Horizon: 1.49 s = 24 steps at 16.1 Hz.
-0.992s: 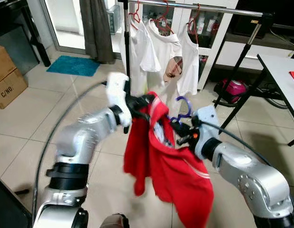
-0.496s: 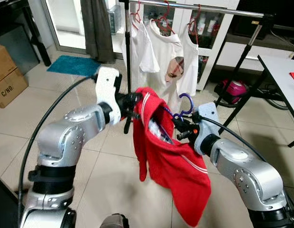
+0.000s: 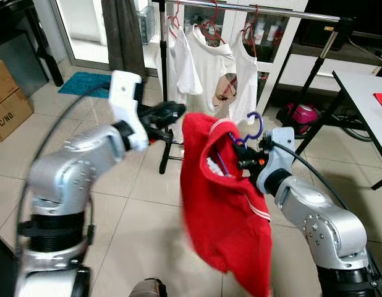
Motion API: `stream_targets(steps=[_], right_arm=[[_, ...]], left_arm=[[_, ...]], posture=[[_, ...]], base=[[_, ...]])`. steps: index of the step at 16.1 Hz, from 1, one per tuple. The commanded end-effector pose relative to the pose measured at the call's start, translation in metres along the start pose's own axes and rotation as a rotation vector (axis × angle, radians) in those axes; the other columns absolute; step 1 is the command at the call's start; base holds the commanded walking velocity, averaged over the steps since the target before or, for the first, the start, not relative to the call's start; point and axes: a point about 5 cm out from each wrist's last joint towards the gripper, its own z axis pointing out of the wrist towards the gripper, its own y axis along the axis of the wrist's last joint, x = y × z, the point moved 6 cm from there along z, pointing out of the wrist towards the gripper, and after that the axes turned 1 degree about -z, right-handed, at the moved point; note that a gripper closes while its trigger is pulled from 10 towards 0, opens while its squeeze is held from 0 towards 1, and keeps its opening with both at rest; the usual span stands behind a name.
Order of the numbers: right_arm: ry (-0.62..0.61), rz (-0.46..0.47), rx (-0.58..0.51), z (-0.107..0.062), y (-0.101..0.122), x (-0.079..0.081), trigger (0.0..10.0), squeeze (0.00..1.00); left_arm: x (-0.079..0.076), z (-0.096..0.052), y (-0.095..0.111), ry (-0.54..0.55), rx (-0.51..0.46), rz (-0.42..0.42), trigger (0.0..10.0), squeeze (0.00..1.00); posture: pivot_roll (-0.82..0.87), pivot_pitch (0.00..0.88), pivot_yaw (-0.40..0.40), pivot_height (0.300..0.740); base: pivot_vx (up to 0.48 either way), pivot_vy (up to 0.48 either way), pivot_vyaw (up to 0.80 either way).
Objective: Hang hanger
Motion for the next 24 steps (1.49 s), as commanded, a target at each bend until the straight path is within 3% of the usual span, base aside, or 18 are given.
stream_targets(steps=[1, 2, 4, 6, 7, 8, 9, 10, 11, 14, 17, 18, 19, 20, 24], right_arm=[[-0.016, 0.0, -0.072, 0.0, 0.018, -0.003, 10.0, 0.0], [-0.013, 0.025, -0.09, 0.001, 0.021, -0.002, 10.0, 0.0], [-0.004, 0.053, -0.121, 0.001, 0.029, 0.001, 10.0, 0.0], [-0.003, 0.061, -0.134, 0.002, 0.033, 0.001, 10.0, 0.0], [-0.008, 0.057, -0.147, 0.002, 0.037, 0.001, 10.0, 0.0], [-0.009, 0.06, -0.151, 0.003, 0.039, 0.001, 10.0, 0.0], [-0.001, 0.067, -0.161, 0.002, 0.042, 0.003, 10.0, 0.0], [0.009, 0.065, -0.17, 0.002, 0.045, 0.005, 10.0, 0.0], [0.015, 0.061, -0.173, 0.001, 0.046, 0.007, 10.0, 0.0], [0.026, 0.046, -0.185, -0.002, 0.048, 0.01, 10.0, 0.0], [0.037, 0.039, -0.185, -0.003, 0.049, 0.013, 10.0, 0.0], [0.042, 0.037, -0.185, -0.003, 0.049, 0.014, 10.0, 0.0], [0.048, 0.036, -0.184, -0.002, 0.049, 0.015, 10.0, 0.0], [0.056, 0.035, -0.182, -0.002, 0.049, 0.016, 10.0, 0.0], [0.082, 0.027, -0.175, -0.003, 0.049, 0.021, 10.0, 0.0]], left_arm=[[0.001, -0.001, -0.012, 0.003, 0.049, 0.036, 10.0, 1.0], [0.002, -0.004, -0.035, -0.005, 0.148, 0.101, 10.0, 1.0], [-0.002, -0.006, -0.082, -0.035, 0.281, 0.089, 10.0, 1.0], [-0.008, 0.0, -0.102, -0.046, 0.301, -0.006, 10.0, 1.0], [-0.01, 0.005, -0.114, -0.048, 0.299, -0.043, 10.0, 0.55], [-0.01, 0.008, -0.119, -0.045, 0.297, -0.039, 10.0, 0.0], [-0.013, 0.017, -0.118, -0.066, 0.219, -0.045, 10.0, 0.0], [-0.025, 0.024, -0.1, -0.147, 0.047, -0.218, 10.0, 0.0], [-0.027, 0.024, -0.093, -0.175, -0.014, -0.322, 10.0, 0.0], [-0.029, 0.019, -0.09, -0.258, -0.093, -0.504, 10.0, 0.0], [-0.024, 0.022, -0.106, -0.25, -0.058, -0.544, 10.0, 0.0], [-0.02, 0.025, -0.116, -0.226, -0.012, -0.549, 7.1, 0.0], [-0.018, 0.028, -0.121, -0.222, 0.01, -0.574, 1.9, 0.0], [-0.017, 0.031, -0.125, -0.214, 0.032, -0.595, 0.0, 0.0], [-0.02, 0.038, -0.119, -0.262, 0.005, -0.581, 0.0, 0.0]], posture=[[0.0, 0.0, -0.02, 0.74], [0.0, 0.0, -0.021, 0.74], [0.0, 0.0, -0.024, 0.74], [0.0, 0.0, -0.026, 0.74], [-0.01, 0.0, -0.028, 0.74], [-0.01, 0.0, -0.029, 0.74], [-0.01, 0.0, -0.03, 0.74], [-0.02, 0.0, -0.032, 0.74], [-0.02, 0.0, -0.027, 0.74], [-0.03, 0.0, -0.021, 0.74], [-0.03, 0.0, -0.022, 0.74], [-0.03, 0.0, -0.023, 0.74], [-0.03, 0.0, -0.026, 0.74], [-0.04, 0.0, -0.025, 0.74], [-0.04, 0.0, -0.021, 0.74]], base=[[0.0, 0.0, 0.0], [0.0, 0.0, 0.0], [0.0, 0.0, 0.0], [0.0, 0.0, 0.0], [0.0, 0.0, 0.0], [0.0, 0.0, 0.0], [0.0, 0.0, 0.0], [0.0, 0.0, 0.0], [0.0, 0.0, 0.0], [0.0, 0.0, 0.0], [0.0, 0.0, 0.0], [0.0, 0.0, 0.0], [0.0, 0.0, 0.0], [0.0, 0.0, 0.0], [0.0, 0.0, 0.0]])
